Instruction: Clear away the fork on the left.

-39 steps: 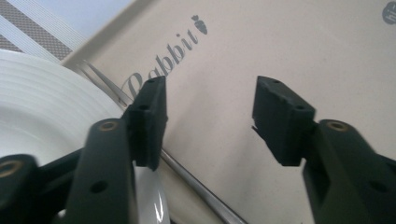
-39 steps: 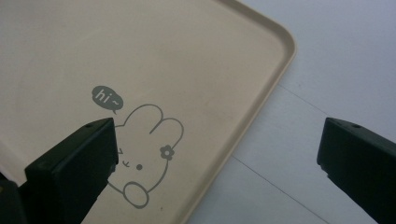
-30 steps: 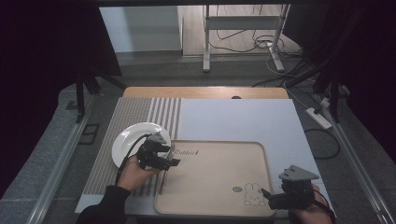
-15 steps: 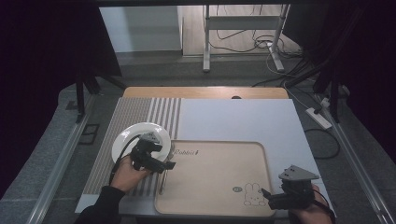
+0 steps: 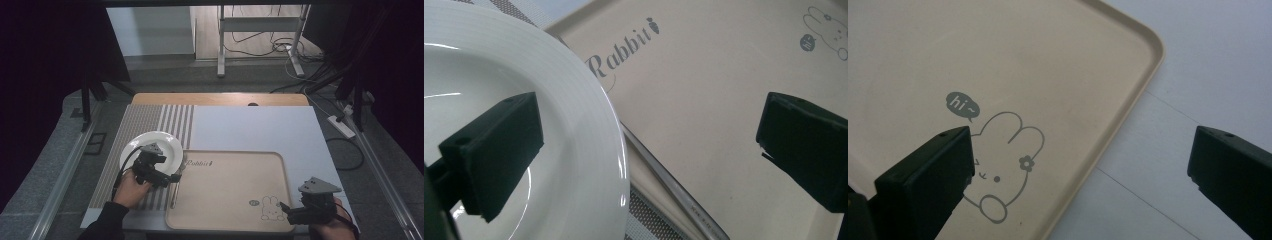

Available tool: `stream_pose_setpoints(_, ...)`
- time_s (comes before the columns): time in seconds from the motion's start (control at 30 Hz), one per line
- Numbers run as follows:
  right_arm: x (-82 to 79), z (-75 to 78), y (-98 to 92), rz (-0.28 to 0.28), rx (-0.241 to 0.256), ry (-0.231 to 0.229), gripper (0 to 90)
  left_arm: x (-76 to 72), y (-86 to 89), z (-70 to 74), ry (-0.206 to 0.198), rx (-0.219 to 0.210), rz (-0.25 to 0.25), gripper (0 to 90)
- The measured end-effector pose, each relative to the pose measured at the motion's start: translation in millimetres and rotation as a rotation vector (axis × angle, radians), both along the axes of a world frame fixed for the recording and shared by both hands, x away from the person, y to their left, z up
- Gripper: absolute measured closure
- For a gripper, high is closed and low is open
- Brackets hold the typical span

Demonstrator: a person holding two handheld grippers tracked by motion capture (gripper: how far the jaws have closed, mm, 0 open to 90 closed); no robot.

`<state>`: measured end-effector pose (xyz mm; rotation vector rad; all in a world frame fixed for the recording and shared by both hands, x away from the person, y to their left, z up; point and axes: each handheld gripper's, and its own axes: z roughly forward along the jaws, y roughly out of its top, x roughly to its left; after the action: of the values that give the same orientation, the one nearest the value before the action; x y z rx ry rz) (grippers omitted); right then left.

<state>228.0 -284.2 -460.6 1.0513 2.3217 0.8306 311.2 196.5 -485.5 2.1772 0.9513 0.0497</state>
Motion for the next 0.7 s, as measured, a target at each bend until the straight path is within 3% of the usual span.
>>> stream_pose_setpoints(0.27,-0.2,0.1,0.1,0.001,0.000,0.000,0.0,-6.1,7.8,-2.6,-0.037,0.020,0.024,0.0)
stream_pose_setpoints(0.7,-1.3,0.6,0.6,-0.001,-0.004,-0.009,0.0,-23.3,29.0,-5.1,-0.038,0.000,0.087,0.0)
